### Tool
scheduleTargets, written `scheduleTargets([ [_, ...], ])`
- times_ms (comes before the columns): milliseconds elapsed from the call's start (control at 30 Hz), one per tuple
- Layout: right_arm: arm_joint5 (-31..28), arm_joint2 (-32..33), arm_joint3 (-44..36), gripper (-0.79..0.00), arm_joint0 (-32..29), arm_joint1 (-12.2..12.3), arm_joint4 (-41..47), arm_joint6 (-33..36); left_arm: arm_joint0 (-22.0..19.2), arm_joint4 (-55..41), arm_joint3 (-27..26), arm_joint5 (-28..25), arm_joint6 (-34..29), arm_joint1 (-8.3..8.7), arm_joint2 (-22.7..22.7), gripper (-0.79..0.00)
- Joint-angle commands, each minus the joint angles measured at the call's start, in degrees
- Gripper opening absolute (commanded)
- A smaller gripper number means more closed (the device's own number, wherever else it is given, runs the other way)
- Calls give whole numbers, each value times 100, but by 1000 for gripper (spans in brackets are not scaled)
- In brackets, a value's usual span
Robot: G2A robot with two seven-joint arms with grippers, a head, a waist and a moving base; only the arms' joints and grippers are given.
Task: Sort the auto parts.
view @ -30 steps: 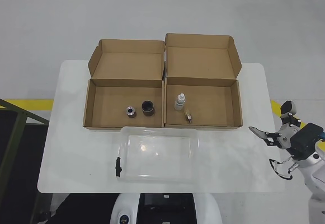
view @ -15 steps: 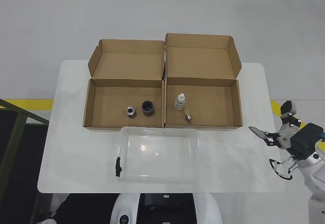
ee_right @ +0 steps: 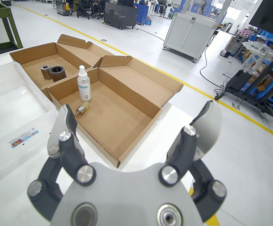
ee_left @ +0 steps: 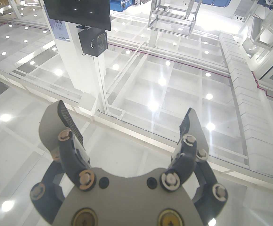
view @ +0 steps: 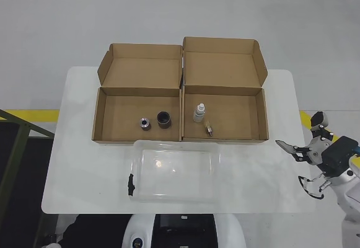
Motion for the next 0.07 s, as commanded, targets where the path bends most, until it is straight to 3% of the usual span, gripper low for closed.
scheduleTargets([
  [0, 0, 0, 0, -1, 0, 0, 0, 0, 0, 0, 0, 0, 0, 0, 0, -1],
  [33, 0, 0, 0, 0, 0, 0, 0, 0, 0, 0, 0, 0, 0, 0, 0, 0],
])
